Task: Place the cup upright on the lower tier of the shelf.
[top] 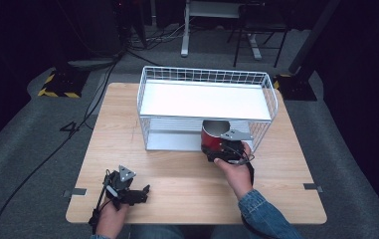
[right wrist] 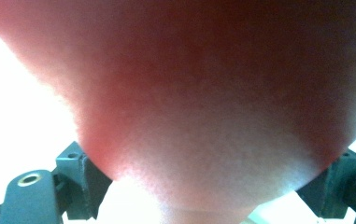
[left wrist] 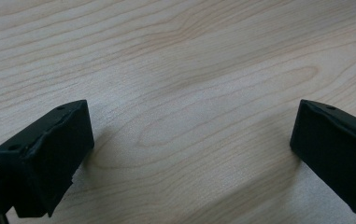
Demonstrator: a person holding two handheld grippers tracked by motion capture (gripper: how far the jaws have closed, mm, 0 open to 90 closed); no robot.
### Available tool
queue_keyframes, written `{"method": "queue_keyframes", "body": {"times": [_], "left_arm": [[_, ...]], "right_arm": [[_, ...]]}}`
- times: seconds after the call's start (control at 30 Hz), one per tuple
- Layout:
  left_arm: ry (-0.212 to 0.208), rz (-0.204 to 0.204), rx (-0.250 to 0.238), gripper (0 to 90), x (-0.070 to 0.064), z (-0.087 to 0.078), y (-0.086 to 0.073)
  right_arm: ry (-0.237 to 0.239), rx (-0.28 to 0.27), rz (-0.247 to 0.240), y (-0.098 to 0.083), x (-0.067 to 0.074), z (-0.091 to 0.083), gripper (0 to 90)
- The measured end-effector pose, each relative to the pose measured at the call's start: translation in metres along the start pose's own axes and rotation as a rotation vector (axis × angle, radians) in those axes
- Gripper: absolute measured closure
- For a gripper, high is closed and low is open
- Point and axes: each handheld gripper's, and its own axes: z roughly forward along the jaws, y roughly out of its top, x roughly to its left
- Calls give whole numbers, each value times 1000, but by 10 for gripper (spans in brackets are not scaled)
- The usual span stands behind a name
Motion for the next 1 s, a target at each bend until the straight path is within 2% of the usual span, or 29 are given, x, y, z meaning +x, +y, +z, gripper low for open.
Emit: {"method": "queue_keyframes", "body": {"times": [0.2, 0.5, 0.67, 0.73, 0.83, 0.9, 1.0], "left_arm": [[5, -3, -2, 1, 0, 0, 0], [6, 0, 0, 1, 0, 0, 0], [7, -1, 1, 0, 0, 0, 0], [5, -4, 1, 0, 0, 0, 1], [4, -4, 1, 0, 1, 0, 1], [4, -4, 2, 0, 1, 0, 1], [4, -2, 2, 0, 1, 1, 1]], "right_arm": [[-19, -15, 14, 5, 2, 15, 173], [-52, -23, 5, 10, 6, 35, 173], [-62, -34, 33, 11, 8, 48, 173], [-72, -45, 24, 12, 8, 54, 173], [-79, -50, 37, 14, 8, 61, 173], [-83, -45, 58, 15, 8, 66, 173], [-90, -41, 61, 15, 7, 70, 172]]}}
